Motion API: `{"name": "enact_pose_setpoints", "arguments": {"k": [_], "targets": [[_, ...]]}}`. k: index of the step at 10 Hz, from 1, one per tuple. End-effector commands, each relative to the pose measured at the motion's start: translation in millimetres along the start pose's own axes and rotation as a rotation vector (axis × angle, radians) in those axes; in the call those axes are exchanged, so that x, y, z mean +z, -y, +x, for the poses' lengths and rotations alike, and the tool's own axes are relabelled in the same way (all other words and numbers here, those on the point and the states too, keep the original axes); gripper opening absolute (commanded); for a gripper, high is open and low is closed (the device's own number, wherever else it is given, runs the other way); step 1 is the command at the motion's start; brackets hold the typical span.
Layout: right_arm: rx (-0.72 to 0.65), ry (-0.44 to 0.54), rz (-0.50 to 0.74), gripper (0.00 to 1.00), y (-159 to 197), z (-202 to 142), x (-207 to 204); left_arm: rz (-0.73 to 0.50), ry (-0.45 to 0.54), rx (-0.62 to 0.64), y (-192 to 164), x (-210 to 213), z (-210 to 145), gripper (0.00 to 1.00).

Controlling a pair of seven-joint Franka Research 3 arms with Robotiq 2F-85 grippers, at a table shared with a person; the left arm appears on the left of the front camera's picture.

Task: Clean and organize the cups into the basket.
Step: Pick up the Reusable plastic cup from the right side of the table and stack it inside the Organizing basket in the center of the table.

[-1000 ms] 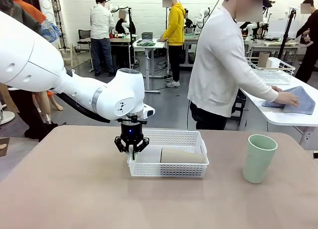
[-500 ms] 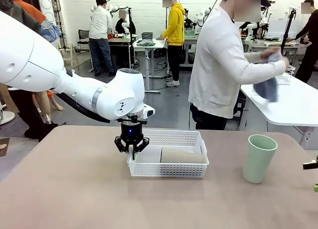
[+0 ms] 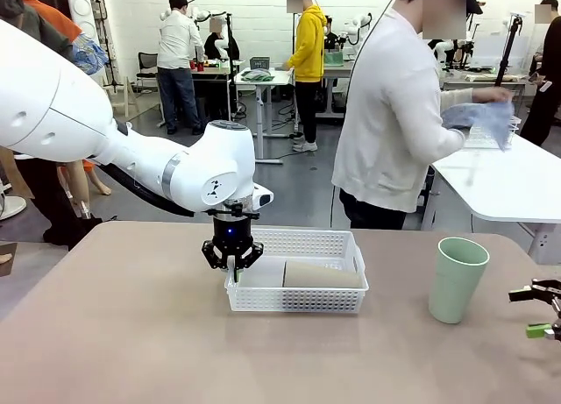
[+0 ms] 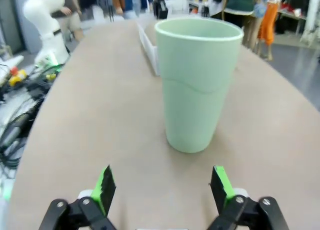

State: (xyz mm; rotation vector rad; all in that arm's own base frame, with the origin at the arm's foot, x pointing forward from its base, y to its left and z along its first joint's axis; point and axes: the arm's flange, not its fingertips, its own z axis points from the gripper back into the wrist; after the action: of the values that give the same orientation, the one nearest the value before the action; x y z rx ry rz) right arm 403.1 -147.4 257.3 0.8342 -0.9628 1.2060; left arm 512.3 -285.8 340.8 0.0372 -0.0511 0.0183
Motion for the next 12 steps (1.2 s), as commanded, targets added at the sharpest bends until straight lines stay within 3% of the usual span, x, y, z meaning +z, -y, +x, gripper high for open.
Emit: {"name": "enact_pose_setpoints", "arguments": {"k": [1, 4, 9, 12], "targets": [[0.008, 0.011, -0.027, 1.00, 17.4, 0.5, -13.0, 0.005, -0.002, -0.007, -0.5, -2.3, -1.3, 0.00], [-0.055, -0.005, -0.004, 1.00, 35.5, -6.1, -33.8, 0.005, -0.002, -0.007, -0.5, -2.3, -1.3, 0.00], [-0.041, -0.010, 0.029, 1.00, 43.5, 3.7, -67.7, 0.005, -0.002, -0.007, -0.5, -2.3, -1.3, 0.00], [-0.049, 0.039, 0.018, 1.00, 49.7, 9.6, -84.7, 0.005, -0.002, -0.007, -0.5, -2.3, -1.3, 0.00]]}}
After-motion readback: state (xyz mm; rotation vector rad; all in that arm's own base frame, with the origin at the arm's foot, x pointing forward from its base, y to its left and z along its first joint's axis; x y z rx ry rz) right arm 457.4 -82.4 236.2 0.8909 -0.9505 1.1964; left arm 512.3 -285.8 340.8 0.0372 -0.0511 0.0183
